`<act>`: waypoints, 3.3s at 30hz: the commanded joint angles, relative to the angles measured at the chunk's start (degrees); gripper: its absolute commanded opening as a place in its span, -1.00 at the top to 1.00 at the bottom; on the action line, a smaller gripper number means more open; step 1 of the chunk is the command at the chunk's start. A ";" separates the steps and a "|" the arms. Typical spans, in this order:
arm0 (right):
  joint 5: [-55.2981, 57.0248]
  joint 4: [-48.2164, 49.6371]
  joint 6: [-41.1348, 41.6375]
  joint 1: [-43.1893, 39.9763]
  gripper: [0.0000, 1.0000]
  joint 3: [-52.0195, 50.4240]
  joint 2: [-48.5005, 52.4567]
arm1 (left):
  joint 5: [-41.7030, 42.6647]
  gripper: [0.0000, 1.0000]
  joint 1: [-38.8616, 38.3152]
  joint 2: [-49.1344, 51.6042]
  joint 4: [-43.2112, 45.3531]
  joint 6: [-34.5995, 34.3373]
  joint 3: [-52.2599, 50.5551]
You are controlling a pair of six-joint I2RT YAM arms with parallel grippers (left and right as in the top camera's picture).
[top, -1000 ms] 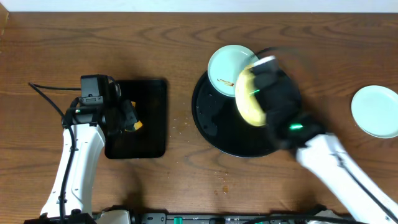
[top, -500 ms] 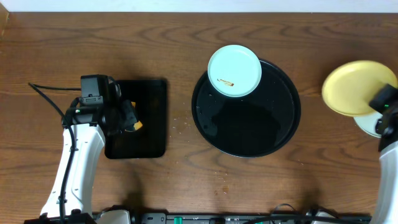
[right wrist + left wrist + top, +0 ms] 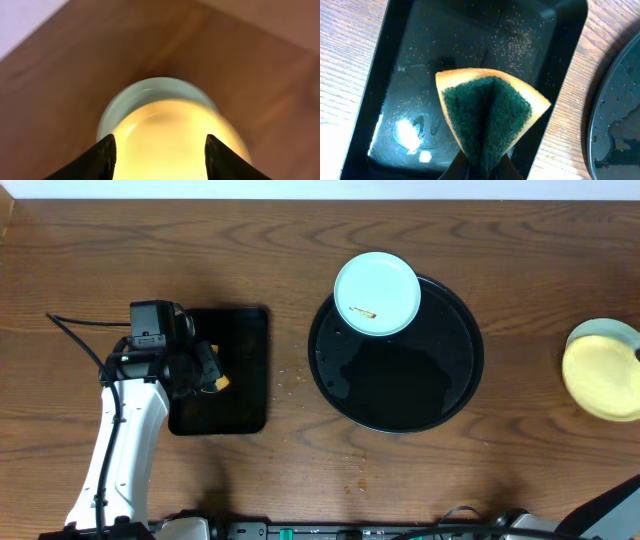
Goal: Clean dirty plates on tray and stack at the side
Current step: 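Release the yellow plate and move the right gripper to the light-green plate, then drag the light-green plate to the round tray's center with the right gripper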
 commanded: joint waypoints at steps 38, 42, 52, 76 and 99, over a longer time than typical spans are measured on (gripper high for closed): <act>-14.78 -3.10 -9.84 21.27 0.05 2.01 24.02 | -0.74 0.85 0.28 0.22 3.06 0.52 -3.65; -13.11 -8.79 -13.11 24.46 -0.03 6.60 23.93 | -0.74 0.85 0.28 0.22 3.06 0.52 -3.65; -12.41 -32.20 -24.94 32.41 -0.01 28.94 23.93 | -0.74 0.85 0.28 0.22 3.61 0.50 -3.65; -10.69 -11.28 -24.44 49.77 0.42 31.39 41.40 | -0.74 0.85 0.28 0.22 3.30 0.52 -3.65; -12.87 -51.52 3.21 52.41 0.72 31.32 32.87 | -0.74 0.85 0.28 0.22 3.26 0.52 -3.65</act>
